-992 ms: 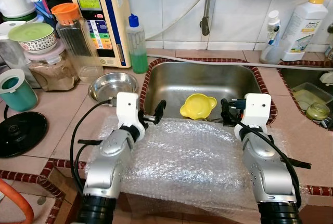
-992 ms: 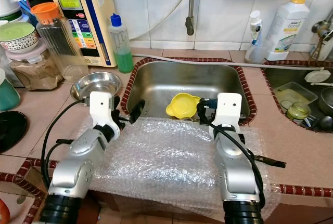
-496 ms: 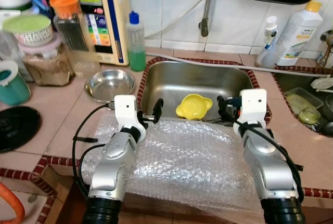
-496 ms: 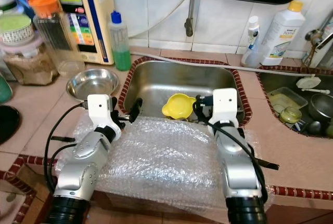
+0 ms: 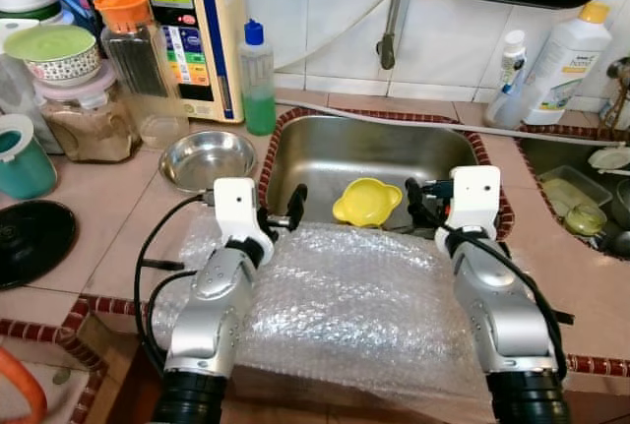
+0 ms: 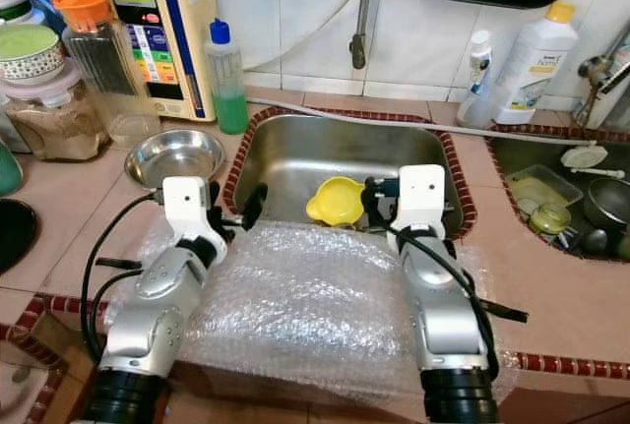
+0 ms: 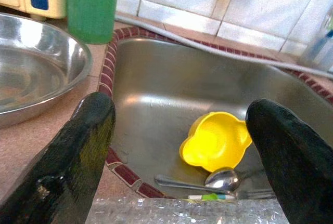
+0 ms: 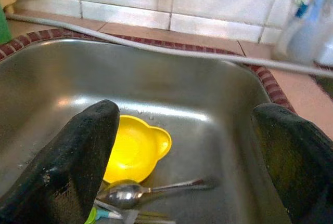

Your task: Kitchen organization

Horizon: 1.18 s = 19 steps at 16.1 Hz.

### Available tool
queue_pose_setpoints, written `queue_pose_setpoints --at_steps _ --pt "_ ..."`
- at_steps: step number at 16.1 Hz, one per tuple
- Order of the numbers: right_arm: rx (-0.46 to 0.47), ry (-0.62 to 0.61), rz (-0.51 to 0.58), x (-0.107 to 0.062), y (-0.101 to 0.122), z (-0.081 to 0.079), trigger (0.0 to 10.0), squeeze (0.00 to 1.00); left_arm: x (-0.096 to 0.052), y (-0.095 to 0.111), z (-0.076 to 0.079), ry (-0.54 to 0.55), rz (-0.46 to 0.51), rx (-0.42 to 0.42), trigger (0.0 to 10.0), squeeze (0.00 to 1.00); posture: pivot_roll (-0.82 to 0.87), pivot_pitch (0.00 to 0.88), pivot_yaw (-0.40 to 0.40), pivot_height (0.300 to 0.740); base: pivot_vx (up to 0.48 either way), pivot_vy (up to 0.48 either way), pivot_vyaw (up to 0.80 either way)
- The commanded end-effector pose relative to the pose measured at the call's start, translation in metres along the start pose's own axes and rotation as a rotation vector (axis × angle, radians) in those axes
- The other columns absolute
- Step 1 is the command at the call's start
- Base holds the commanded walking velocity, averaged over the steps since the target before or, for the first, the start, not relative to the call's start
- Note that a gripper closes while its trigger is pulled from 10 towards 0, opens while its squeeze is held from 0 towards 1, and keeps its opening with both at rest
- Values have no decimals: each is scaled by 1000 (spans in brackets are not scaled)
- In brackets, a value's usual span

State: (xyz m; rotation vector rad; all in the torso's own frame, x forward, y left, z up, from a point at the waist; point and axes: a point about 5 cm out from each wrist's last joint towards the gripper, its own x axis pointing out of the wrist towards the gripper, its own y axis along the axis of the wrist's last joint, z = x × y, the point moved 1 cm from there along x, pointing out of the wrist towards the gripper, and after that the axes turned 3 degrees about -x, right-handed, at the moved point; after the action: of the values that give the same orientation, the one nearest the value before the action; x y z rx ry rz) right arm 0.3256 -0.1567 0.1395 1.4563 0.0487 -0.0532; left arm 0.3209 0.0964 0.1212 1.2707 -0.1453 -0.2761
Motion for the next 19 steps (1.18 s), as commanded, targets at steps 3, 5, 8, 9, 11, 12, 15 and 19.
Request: queue_pose_setpoints --at_steps 3,5,8,9,11,12,15,19 --pt "15 -34 -14 -3 -4 5 10000 0 0 2 6 -48 -15 13 10000 0 -48 0 50 740 0 0 -727" --pt "25 -45 -9 -3 -4 6 10000 0 0 2 7 -64 -18 28 10000 0 -50 0 52 740 0 0 -556" --pt "12 -41 -6 -5 -5 5 10000 0 1 2 10 -81 -21 17 10000 0 -50 0 53 740 0 -99 0" --pt "10 -42 -7 -5 -5 5 10000 0 0 2 10 -84 -23 17 10000 0 -50 0 53 740 0 -304 0" --pt "7 -39 -7 -4 -5 5 10000 0 -1 1 11 -95 -27 15 10000 0 -45 0 51 740 0 -322 0" --pt "5 -37 -6 -4 -5 5 10000 0 -1 1 11 -96 -27 14 10000 0 -45 0 51 740 0 -341 0" --pt "3 -37 3 -3 -3 4 10000 0 -2 1 11 -98 -29 16 10000 0 -38 0 45 740 0 -347 0" --pt "-10 -43 24 -3 1 6 10000 0 -4 2 9 -95 -27 17 10000 0 -37 0 47 740 0 -347 0"
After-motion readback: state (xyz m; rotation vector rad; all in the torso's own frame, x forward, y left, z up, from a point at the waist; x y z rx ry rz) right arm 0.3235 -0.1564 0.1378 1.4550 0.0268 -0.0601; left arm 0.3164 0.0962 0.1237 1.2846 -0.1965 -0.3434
